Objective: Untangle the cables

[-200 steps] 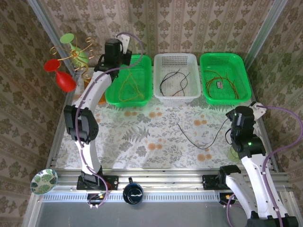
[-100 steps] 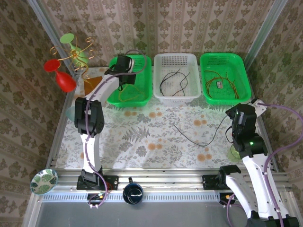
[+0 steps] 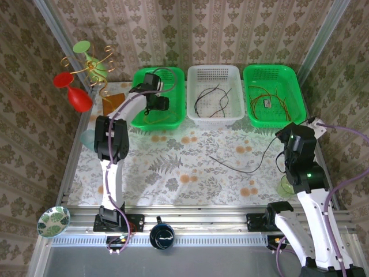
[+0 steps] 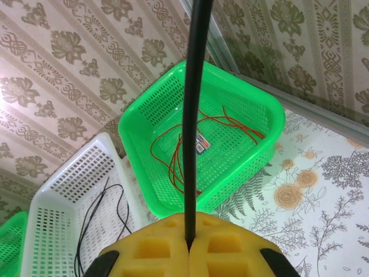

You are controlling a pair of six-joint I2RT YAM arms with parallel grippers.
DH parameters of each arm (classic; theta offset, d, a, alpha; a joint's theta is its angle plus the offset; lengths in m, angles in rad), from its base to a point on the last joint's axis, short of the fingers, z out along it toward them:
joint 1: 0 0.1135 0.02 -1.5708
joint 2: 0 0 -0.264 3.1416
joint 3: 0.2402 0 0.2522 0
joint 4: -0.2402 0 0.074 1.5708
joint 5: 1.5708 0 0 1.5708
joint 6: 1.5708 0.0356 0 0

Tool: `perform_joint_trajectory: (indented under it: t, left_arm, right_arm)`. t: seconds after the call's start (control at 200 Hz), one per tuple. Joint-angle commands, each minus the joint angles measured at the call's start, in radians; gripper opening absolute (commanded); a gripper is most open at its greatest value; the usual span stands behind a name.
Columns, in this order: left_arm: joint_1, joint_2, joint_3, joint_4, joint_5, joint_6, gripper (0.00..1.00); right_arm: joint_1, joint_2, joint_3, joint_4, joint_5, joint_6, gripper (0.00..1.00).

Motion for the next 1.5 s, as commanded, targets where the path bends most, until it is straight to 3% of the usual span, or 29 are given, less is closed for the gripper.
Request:
perform_joint_trajectory:
  t: [0.0,0.285,0.495,0.715,0.9,1.185,1.495]
  left_arm:
    - [0.004,-0.107,0.053,-0.022,0.007,0.017,0.74]
    - [-0.030,-0.260,0.014,-0.010,-0.042,0.062,0.83]
    - [-0.076,-0.428,-0.151,0.036,-0.012,0.033,0.84]
    - [-0.171,-0.667,-0.494,0.239,-0.002,-0.081,0.84]
    - [-0.257,-0.780,-0.668,0.310,-0.042,-0.104,0.84]
    - [-0.312,-0.867,-0.809,0.361,-0.077,-0.183,0.84]
    - [-0.351,-0.895,-0.868,0.365,-0.109,-0.236,0.84]
  right_arm:
    - [0.007,0.001,0.048,-0.014,-0.016,-0.011,0.00]
    - [0.009,0.026,0.168,0.022,-0.124,-0.017,0.00]
    - [0.012,0.110,0.302,0.149,-0.234,0.013,0.00]
    - [0.046,0.271,0.499,0.252,-0.305,0.041,0.00]
    - [0.083,0.395,0.651,0.328,-0.327,0.012,0.00]
    - [0.100,0.609,0.953,0.399,-0.330,-0.030,0.00]
    - [0.127,0.976,1.328,0.355,-0.340,-0.042,0.00]
